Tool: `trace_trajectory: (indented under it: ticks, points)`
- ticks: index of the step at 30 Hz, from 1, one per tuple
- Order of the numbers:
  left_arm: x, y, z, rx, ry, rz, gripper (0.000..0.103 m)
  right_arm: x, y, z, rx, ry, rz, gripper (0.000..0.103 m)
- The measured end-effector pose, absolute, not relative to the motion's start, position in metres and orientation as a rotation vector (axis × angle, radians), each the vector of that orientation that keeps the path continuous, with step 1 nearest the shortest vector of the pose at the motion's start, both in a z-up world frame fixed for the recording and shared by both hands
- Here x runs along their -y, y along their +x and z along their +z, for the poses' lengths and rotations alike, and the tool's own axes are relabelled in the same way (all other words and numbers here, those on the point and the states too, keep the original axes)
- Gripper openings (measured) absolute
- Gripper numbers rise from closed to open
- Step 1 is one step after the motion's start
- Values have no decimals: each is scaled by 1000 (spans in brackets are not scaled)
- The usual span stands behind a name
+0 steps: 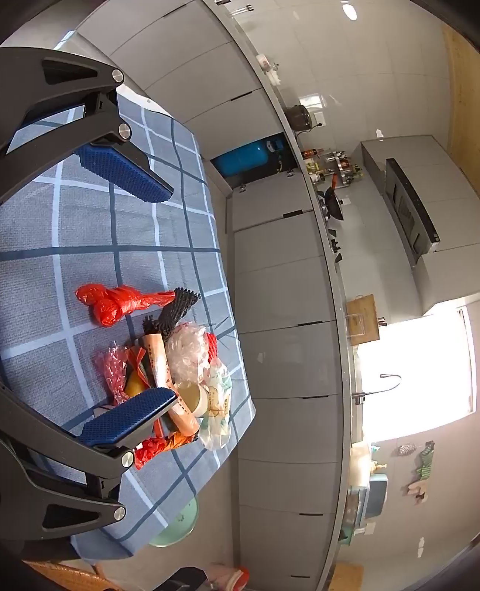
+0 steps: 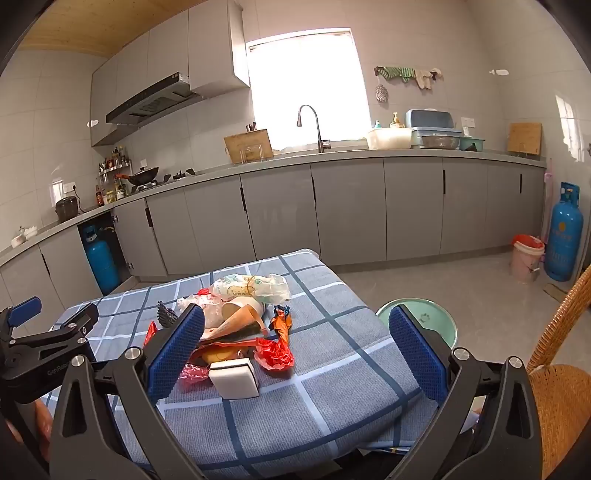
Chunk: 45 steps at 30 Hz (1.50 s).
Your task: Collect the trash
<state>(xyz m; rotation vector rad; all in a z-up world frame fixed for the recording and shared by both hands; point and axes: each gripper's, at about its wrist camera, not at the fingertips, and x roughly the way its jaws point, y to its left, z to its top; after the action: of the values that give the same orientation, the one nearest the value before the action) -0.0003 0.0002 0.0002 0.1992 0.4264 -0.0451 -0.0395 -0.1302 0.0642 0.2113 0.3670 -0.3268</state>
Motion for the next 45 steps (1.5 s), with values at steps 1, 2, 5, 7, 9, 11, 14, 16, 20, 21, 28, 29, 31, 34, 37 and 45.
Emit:
trace_trajectory:
  ticks: [1,2,5,7,9,11,14,16,20,21,28,29,31,34,37,45]
  points:
    - [0,0,0,-427,200,-44,99,130,-39,64,-367,212,-327,98]
    - [-1,0,0,-428,200,-45,99,130,-39,64,-367,212,-327,98]
    - [-2,0,1,-430,198,-43,99,130,-39,64,-372,213,-328,98]
    - [-1,0,0,-431,205,-46,99,131,-39,64,-370,214,-328,98]
    - [-2,0,0,-428,205,-47,99,131,-38,63,-371,215,-326,98]
    - [-5,2,0,-426,204,-46,99,130,-38,63,-371,213,-326,98]
    - [-9,4,0,-426,202,-46,99,128,-38,61,-371,212,-327,98]
    - [-7,5,-1,-424,207,-43,99,128,-38,61,-372,213,-326,98]
    - [-6,7,-3,-423,208,-41,99,130,-38,62,-374,213,-325,98]
    - [-7,7,-4,-423,207,-41,99,129,-37,61,-374,212,-325,98]
    - [-3,0,1,-417,209,-35,99,128,-37,59,-374,214,-327,98]
    - [-3,0,1,-418,209,-36,99,129,-37,59,-375,214,-326,98]
    - [-3,0,1,-418,210,-36,99,129,-37,59,-374,214,-325,98]
    - [-3,0,1,-418,210,-36,99,129,-37,59,-374,216,-325,98]
    - [-4,0,0,-418,209,-35,99,129,-37,60,-375,216,-325,98]
    - [-4,0,0,-418,210,-34,99,129,-37,59,-375,216,-324,98]
